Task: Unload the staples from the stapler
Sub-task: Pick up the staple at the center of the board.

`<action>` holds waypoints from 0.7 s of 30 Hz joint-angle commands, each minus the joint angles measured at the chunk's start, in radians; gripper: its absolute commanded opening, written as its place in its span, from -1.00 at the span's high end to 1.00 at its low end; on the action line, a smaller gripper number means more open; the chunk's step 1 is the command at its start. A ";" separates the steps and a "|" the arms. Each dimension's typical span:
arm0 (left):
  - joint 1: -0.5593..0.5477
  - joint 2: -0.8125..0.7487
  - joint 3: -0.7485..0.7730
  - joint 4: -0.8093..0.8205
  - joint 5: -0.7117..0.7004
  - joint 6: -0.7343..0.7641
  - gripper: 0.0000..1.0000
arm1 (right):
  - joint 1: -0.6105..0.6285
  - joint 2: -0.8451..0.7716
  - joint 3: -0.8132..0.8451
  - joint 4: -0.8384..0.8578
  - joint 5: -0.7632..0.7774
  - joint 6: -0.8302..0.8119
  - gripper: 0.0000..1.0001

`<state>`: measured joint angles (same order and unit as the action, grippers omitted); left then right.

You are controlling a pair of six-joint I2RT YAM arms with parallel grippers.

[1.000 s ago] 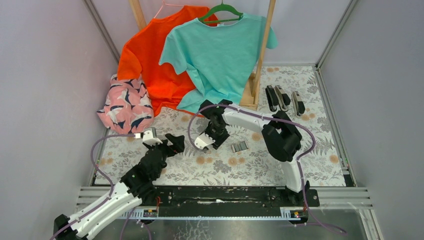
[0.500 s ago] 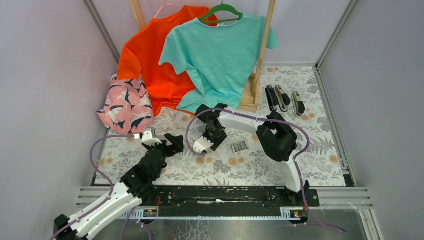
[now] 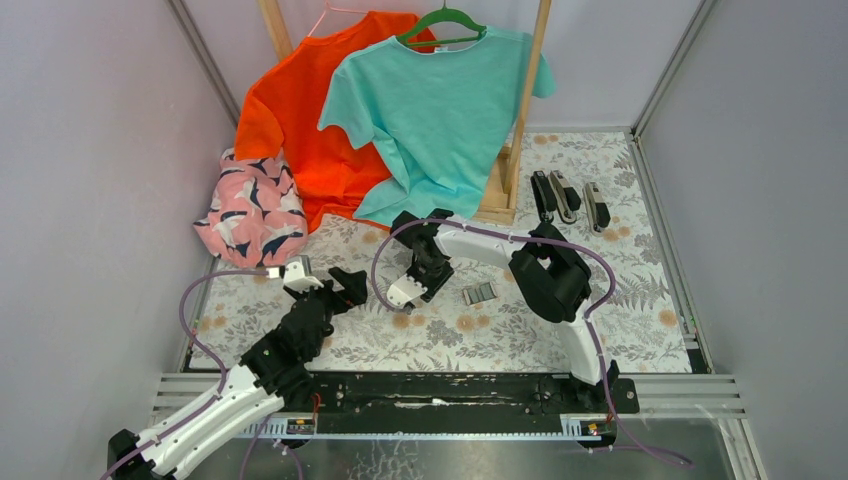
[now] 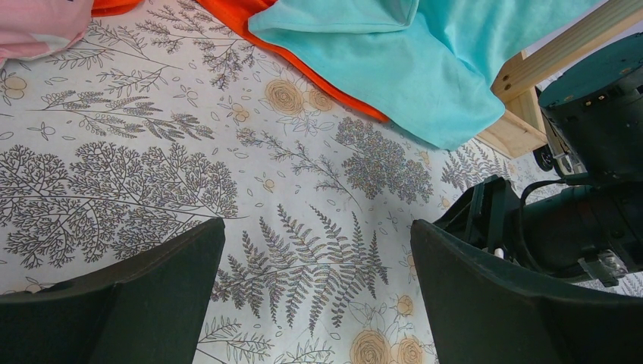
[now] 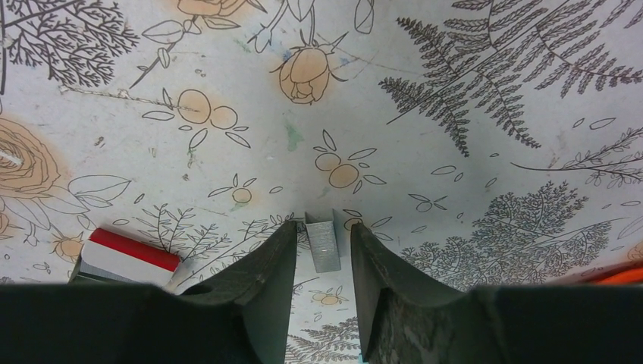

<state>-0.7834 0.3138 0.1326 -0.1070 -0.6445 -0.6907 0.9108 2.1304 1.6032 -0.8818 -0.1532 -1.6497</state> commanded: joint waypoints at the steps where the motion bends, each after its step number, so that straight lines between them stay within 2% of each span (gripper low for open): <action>1: 0.009 -0.008 -0.005 0.016 -0.030 -0.009 -1.00 | 0.008 0.015 0.005 -0.039 0.020 0.006 0.24; 8: 0.008 -0.014 -0.006 0.016 -0.027 -0.009 -1.00 | 0.008 0.032 0.015 -0.059 0.022 0.011 0.37; 17: 0.008 -0.013 -0.008 0.016 -0.028 -0.009 -1.00 | 0.008 0.029 0.004 -0.062 -0.006 0.005 0.39; 21: 0.009 -0.013 -0.008 0.016 -0.028 -0.009 -1.00 | 0.008 0.028 0.002 -0.057 -0.011 0.012 0.53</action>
<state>-0.7834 0.3096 0.1326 -0.1070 -0.6445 -0.6907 0.9108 2.1349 1.6035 -0.8993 -0.1482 -1.6432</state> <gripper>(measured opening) 0.998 0.266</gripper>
